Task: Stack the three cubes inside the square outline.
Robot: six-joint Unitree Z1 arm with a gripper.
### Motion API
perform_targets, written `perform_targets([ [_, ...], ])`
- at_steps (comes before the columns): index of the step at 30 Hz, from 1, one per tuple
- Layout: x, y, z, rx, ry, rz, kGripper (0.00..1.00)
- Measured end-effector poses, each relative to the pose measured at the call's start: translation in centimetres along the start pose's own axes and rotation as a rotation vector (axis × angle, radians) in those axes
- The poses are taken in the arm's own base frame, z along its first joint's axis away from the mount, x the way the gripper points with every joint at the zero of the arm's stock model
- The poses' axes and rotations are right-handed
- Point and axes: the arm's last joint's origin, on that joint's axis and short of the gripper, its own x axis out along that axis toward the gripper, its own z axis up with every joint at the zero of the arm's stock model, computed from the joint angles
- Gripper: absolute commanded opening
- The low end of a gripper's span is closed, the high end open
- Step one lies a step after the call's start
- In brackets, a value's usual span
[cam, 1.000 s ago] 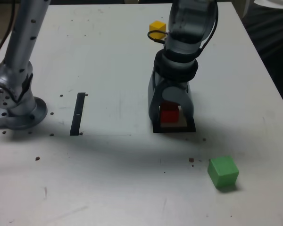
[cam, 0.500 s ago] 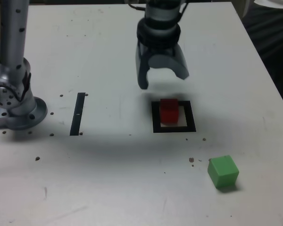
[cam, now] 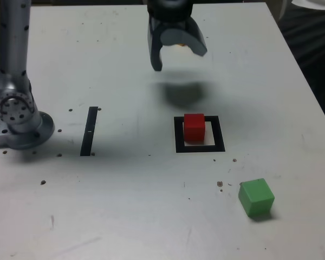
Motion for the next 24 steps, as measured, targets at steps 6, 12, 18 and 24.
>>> perform_targets([
  [6, 0.1, 3.4, 0.6, -0.089, -0.017, 0.005, 0.99],
  [12, 0.2, 6.4, 1.7, -0.159, -0.041, 0.016, 0.99],
  [18, 0.6, 9.3, 2.0, -0.246, -0.052, 0.027, 0.99],
  [24, 0.9, 11.4, 1.5, -0.4, -0.03, 0.018, 0.99],
])
